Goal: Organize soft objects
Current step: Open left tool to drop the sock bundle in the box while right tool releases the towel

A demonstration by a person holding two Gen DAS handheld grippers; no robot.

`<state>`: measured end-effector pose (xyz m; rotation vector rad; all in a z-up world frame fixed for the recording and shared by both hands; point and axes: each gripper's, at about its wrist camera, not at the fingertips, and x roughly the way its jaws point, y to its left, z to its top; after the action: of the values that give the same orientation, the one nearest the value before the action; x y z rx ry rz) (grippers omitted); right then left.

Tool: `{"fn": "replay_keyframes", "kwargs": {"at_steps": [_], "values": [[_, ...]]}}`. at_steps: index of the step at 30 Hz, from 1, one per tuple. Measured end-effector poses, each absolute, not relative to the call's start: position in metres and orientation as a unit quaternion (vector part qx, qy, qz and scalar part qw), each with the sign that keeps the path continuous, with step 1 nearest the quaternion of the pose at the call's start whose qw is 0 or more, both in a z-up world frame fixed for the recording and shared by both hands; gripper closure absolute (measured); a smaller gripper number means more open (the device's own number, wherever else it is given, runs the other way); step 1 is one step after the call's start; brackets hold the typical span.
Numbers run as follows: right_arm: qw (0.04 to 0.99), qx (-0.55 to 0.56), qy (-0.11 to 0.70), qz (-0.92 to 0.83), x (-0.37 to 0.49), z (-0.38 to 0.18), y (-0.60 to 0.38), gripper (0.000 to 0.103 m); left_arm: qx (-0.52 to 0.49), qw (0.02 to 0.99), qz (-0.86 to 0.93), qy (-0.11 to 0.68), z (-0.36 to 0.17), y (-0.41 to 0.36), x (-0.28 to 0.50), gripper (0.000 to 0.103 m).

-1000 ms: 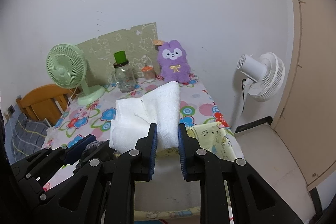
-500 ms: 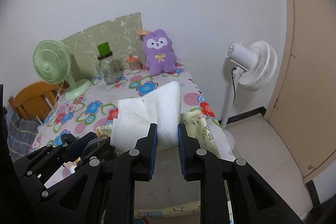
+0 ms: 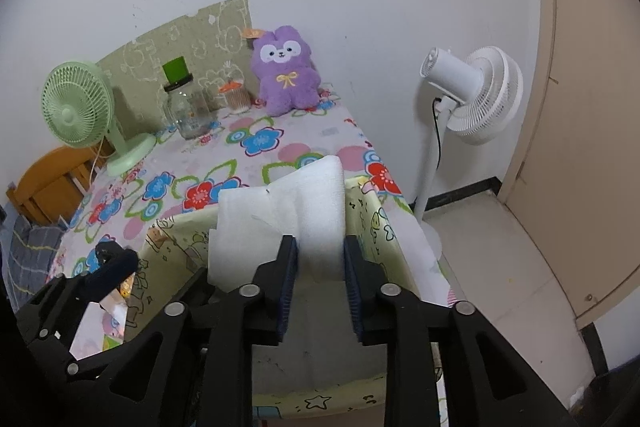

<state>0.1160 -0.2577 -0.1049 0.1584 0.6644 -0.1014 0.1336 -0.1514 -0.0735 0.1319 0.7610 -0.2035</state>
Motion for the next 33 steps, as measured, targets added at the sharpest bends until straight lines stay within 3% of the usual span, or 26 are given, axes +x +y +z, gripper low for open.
{"fn": "replay_keyframes", "kwargs": {"at_steps": [5,14,23,33], "values": [[0.940,0.083,0.327,-0.040,0.115,-0.108,-0.256,0.041,0.066,0.921,-0.104,0.370,-0.074,-0.151,0.131,0.017],[0.945,0.059,0.320,-0.039,0.109,-0.102,-0.244,0.022,0.062,0.920,-0.120,0.369,-0.069,-0.152,0.125,0.009],[0.949,0.062,0.307,-0.038,0.096,-0.088,-0.237,0.017,0.066,0.925,-0.126,0.352,-0.054,-0.147,0.111,0.003],[0.955,0.059,0.289,-0.040,0.074,-0.077,-0.215,0.017,0.065,0.932,-0.130,0.333,-0.041,-0.129,0.091,0.002]]}}
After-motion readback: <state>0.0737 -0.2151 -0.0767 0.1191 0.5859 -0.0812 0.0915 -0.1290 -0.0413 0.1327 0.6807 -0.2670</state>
